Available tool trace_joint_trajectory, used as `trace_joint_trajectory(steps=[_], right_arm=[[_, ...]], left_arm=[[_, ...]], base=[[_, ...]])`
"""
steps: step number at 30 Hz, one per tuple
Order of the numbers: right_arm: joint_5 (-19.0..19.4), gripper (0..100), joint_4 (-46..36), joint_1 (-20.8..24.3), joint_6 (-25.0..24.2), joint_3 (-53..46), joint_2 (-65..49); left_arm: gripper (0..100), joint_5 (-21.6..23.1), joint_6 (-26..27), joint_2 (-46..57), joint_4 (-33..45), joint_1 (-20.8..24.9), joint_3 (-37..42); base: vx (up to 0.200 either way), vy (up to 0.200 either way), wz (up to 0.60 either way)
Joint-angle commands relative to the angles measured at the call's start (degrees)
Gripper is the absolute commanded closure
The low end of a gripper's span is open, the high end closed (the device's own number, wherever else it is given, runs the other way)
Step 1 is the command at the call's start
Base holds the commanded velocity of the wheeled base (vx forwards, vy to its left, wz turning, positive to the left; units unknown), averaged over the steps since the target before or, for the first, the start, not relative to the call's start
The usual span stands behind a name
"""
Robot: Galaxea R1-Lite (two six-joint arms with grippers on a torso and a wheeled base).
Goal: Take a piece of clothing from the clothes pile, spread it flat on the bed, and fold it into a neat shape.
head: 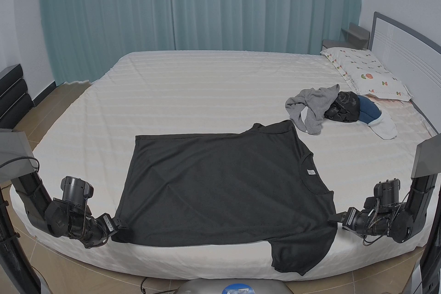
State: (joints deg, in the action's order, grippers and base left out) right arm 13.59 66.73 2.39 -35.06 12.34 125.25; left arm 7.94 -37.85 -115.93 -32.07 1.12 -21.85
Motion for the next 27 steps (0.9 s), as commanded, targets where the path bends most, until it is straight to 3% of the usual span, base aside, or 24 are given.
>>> trace_joint_trajectory(steps=[1, 7, 22, 23, 27], right_arm=[[0.12, 0, 0.77, -0.10, -0.01, -0.47, 0.00], [0.12, 0, 0.86, -0.46, -0.27, -0.47, -0.35], [0.12, 0, 0.86, -0.46, -0.27, -0.38, -0.79], [0.12, 0, 0.86, -0.46, -0.27, -0.38, -0.79], [0.21, 0, 0.86, -0.37, -0.27, -0.38, -0.79]], left_arm=[[0, 4.90, 1.20, 0.44, -0.62, -0.51, -0.13], [0, 7.09, 7.09, -1.93, -3.96, -0.24, 1.02], [0, 6.13, 7.27, -4.92, -7.92, 0.11, 0.14], [100, 6.13, 7.27, -4.92, -7.92, 0.11, 0.31], [100, 6.13, 7.27, -4.74, -7.83, -0.07, 0.84]], base=[[0.000, 0.000, 0.00], [0.000, 0.000, 0.00], [0.000, 0.000, 0.00], [0.000, 0.000, 0.00], [0.000, 0.000, 0.00]])
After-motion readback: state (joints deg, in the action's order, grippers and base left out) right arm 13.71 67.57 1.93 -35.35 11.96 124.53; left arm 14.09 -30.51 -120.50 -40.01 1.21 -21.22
